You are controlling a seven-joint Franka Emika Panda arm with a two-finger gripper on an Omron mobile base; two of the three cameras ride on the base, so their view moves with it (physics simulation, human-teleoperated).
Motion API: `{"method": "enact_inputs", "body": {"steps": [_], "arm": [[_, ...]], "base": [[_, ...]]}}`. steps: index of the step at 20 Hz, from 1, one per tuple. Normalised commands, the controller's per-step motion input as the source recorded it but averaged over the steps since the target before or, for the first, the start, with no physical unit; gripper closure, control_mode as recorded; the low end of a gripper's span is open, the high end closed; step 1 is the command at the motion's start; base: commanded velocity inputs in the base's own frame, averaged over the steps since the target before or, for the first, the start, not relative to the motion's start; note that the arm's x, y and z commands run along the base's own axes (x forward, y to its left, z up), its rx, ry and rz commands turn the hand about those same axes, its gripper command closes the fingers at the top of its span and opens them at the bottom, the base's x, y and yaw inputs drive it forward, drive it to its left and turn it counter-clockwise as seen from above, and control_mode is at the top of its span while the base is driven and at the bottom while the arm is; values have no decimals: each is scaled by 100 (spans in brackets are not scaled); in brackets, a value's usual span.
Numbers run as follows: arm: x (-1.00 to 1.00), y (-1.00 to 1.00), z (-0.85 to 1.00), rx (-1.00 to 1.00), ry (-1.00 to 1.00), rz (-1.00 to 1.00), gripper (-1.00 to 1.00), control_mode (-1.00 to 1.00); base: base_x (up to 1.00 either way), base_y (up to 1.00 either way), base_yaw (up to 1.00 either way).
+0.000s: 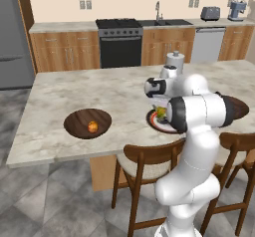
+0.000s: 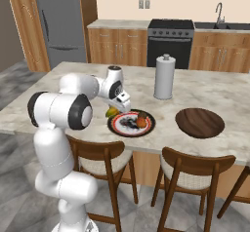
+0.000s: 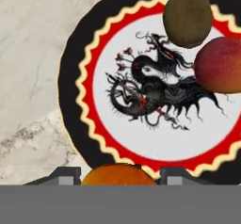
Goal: Take the fruits from the plate on the dining counter and place two fruits in each bowl.
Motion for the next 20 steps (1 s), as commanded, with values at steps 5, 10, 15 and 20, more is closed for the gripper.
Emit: {"method": "enact_inputs", "body": {"steps": [5,10,15,20], "arm": [[7,89,32,0,-2,0,100,-100],[15,90,26,0,0,0,100,-100],[12,91,14,0,0,2,100,-100],[8,83,9,1,0,5,100,-100]], "base": [[0,0,0],[0,0,0],[0,0,0],[0,0,0]]}}
